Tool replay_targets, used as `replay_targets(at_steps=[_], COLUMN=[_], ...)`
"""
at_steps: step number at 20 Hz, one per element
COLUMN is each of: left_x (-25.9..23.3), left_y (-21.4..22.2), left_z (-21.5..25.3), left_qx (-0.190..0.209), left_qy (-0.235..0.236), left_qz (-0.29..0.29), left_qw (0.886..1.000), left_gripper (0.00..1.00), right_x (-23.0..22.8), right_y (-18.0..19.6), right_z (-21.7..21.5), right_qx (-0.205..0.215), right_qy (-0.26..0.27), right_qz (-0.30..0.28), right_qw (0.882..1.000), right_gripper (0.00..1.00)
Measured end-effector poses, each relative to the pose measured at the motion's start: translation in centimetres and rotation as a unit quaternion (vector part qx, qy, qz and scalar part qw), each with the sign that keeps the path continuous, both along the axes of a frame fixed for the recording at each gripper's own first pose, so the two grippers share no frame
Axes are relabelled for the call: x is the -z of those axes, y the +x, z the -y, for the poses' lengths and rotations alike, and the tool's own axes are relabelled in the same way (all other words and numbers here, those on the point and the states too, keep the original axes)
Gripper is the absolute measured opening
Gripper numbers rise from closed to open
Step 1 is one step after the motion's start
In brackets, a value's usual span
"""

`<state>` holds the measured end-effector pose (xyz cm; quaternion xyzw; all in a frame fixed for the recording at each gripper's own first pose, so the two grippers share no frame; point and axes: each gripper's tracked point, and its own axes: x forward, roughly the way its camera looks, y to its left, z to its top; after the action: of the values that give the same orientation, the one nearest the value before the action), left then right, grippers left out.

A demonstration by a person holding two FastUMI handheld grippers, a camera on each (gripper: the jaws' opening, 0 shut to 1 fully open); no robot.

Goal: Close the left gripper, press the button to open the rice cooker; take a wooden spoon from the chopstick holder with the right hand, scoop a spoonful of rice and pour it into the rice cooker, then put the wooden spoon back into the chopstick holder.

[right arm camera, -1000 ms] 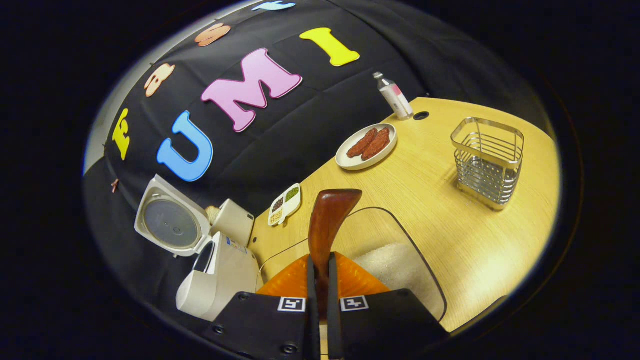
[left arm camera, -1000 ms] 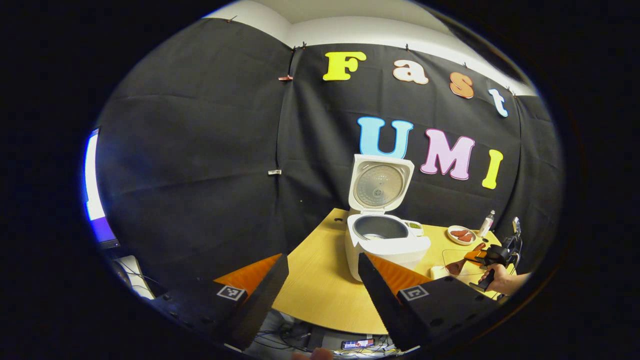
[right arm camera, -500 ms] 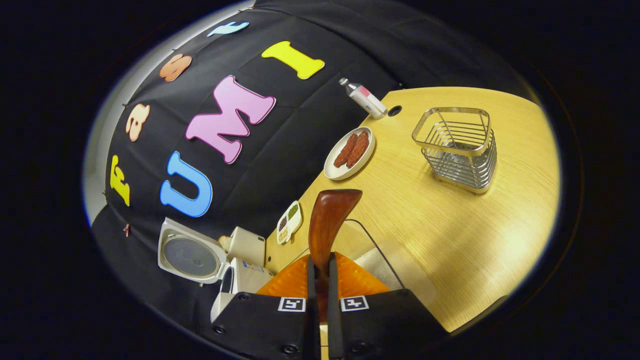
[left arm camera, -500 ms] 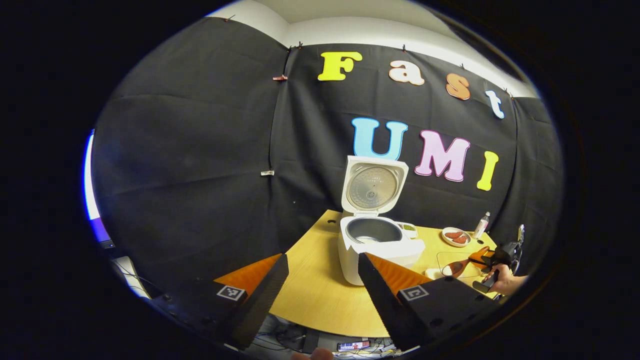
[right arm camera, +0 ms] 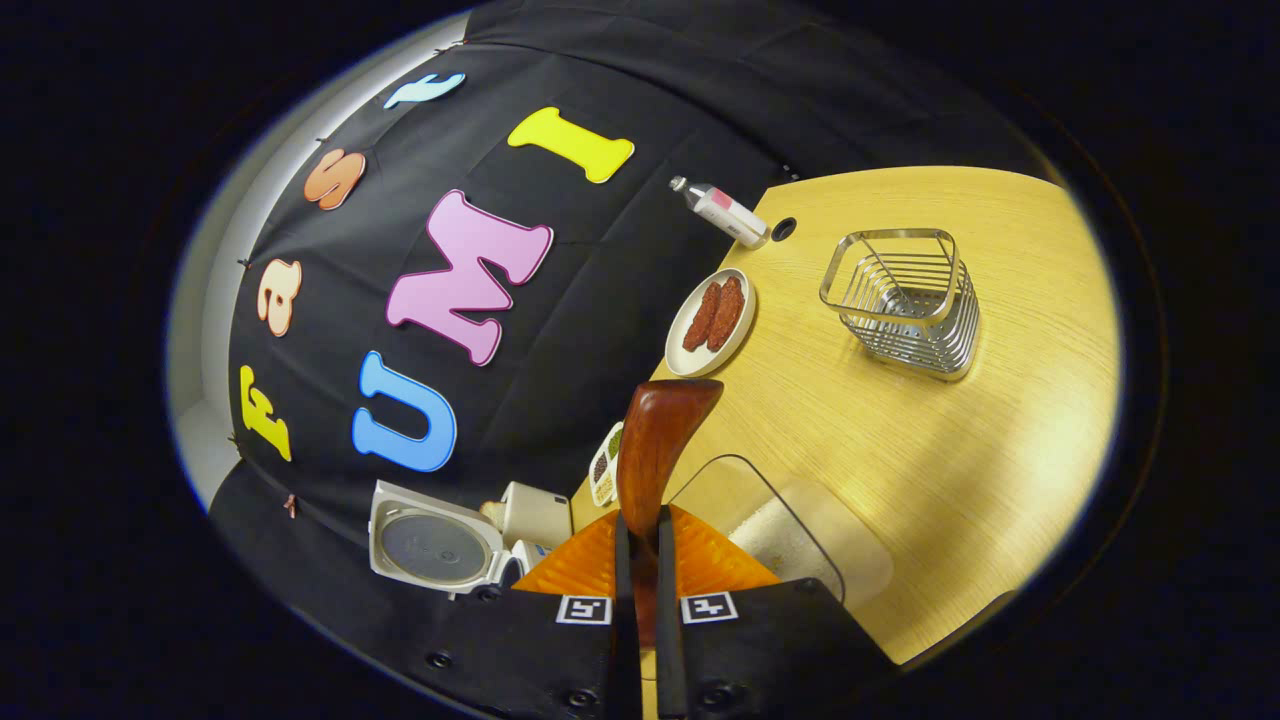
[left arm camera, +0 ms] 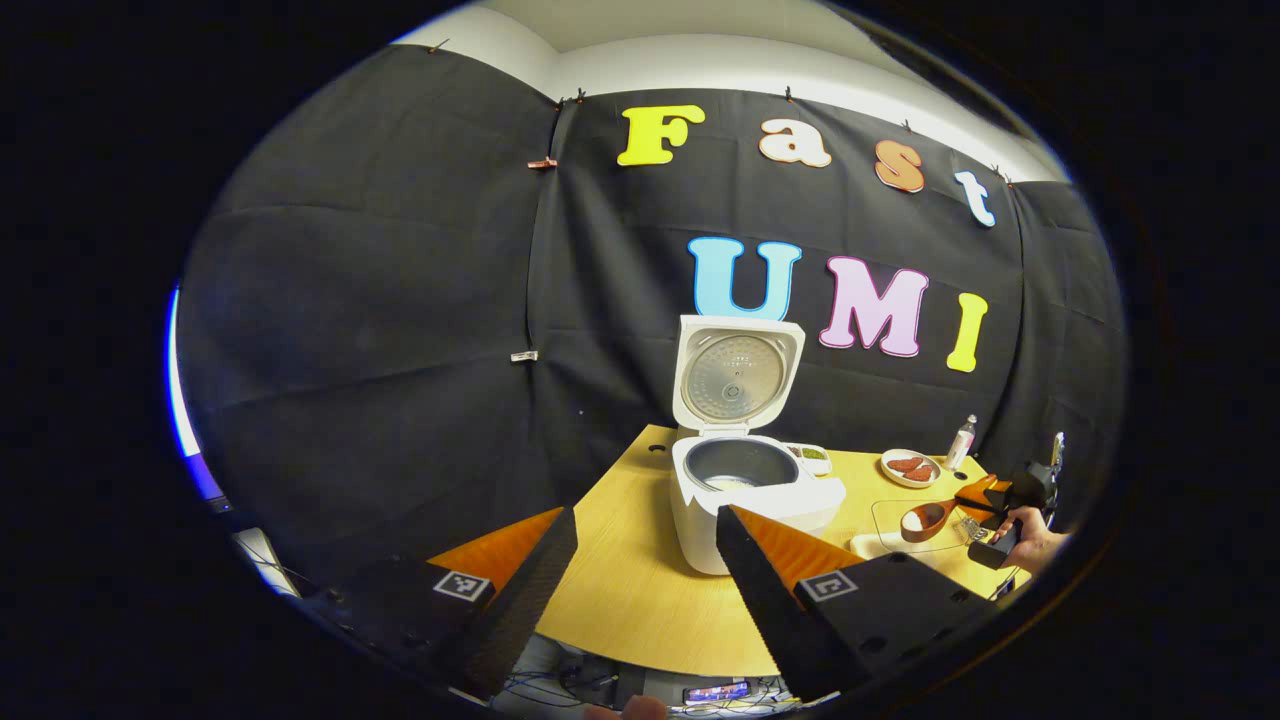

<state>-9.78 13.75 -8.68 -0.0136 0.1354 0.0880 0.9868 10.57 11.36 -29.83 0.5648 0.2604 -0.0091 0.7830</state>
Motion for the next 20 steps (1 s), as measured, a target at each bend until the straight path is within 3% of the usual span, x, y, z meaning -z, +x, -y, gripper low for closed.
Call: replay_targets(at_steps=[6, 7, 8, 10, 16, 20], left_x=[-0.2, -0.2, -0.2, -0.1, 0.9, 0.8], left_y=[-0.1, -0.2, -0.2, -0.2, 0.1, 0.6], left_z=[-0.3, -0.4, -0.5, -0.6, -1.3, -2.8], left_qx=[-0.002, -0.002, -0.002, -0.001, -0.003, -0.011], left_qy=[0.005, 0.006, 0.007, 0.008, -0.009, -0.007], left_qz=[0.006, 0.008, 0.009, 0.01, 0.011, 0.01], left_qw=[1.0, 1.0, 1.0, 1.0, 1.0, 1.0], left_gripper=[0.96, 0.96, 0.96, 0.96, 0.96, 0.99], right_x=[-6.6, -8.1, -9.3, -11.3, -15.4, -15.5], right_y=[1.1, 1.5, 1.8, 2.3, 3.7, 4.9], right_z=[-1.1, -1.6, -2.1, -3.8, -11.4, -17.2], right_qx=[0.013, 0.015, 0.016, 0.011, -0.032, -0.062], right_qy=[0.035, 0.042, 0.045, 0.041, 0.055, 0.052], right_qz=[0.036, 0.044, 0.05, 0.06, 0.078, 0.075], right_qw=[0.999, 0.998, 0.998, 0.997, 0.995, 0.994], right_gripper=[0.11, 0.15, 0.1, 0.1, 0.11, 0.1])
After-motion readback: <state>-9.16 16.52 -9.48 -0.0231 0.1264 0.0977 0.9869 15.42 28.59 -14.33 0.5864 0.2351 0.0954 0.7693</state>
